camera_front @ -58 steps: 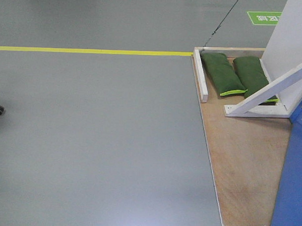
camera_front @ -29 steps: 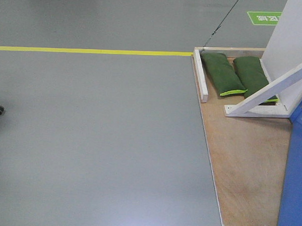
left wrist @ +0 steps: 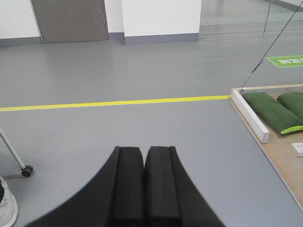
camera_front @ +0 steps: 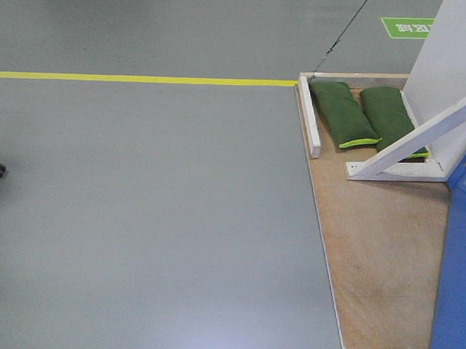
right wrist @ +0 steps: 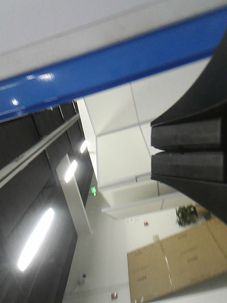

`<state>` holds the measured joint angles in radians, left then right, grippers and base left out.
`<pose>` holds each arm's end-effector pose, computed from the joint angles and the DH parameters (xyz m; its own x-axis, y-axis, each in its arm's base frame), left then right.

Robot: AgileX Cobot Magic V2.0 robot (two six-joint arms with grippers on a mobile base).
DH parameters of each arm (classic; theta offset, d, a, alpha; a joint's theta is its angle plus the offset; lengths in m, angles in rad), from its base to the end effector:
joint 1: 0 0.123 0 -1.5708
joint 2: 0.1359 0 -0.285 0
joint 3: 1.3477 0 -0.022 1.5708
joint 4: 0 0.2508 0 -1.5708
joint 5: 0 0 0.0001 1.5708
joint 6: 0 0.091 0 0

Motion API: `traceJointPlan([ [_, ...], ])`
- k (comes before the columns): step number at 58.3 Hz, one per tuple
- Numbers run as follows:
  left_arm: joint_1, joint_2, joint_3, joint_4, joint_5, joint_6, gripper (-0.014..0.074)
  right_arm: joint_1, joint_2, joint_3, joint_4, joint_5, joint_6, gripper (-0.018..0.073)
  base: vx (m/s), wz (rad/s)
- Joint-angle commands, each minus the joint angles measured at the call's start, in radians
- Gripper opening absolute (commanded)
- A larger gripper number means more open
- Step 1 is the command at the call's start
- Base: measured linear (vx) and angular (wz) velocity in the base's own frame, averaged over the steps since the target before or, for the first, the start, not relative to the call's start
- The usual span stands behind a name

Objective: Move to blue door and open it

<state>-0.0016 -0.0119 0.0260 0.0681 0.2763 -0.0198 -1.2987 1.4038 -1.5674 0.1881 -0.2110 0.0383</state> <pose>0.0548 0.0016 0.1801 -0.2018 0.0460 -0.9784 -0.0074 0.9988 0.0485 0.0800 -0.2998 0.5315 0.3302 -0.3638 -0.8710 0.9218 0.3229 0.2146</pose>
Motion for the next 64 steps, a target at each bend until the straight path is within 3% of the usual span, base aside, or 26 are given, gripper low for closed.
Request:
traceJointPlan([
  [1, -0.007, -0.012, -0.026, -0.002, -0.084, -0.007, 0.0073, 0.054, -0.074, -0.033, -0.029, -0.08, 0.033, 0.0012, 0.0, 0.0],
  [21, -0.007, -0.012, -0.026, -0.002, -0.084, -0.007, 0.0073, 0.278, -0.155, -0.033, -0.033, -0.08, 0.052, 0.0012, 0.0, 0.0],
  [40, -0.007, -0.012, -0.026, -0.002, -0.084, -0.007, 0.0073, 0.562, -0.184, -0.033, -0.071, -0.062, 0.05, 0.0012, 0.0, 0.0],
  [54, -0.007, -0.012, -0.026, -0.002, -0.084, -0.007, 0.0073, 0.787, -0.184, -0.033, -0.219, -0.012, 0.049, 0.0012, 0.0, 0.0],
  [64, -0.007, -0.012, -0.026, -0.002, -0.084, -0.007, 0.0073, 0.94, -0.184, -0.033, -0.241, -0.01, 0.049, 0.0012, 0.0, 0.0],
])
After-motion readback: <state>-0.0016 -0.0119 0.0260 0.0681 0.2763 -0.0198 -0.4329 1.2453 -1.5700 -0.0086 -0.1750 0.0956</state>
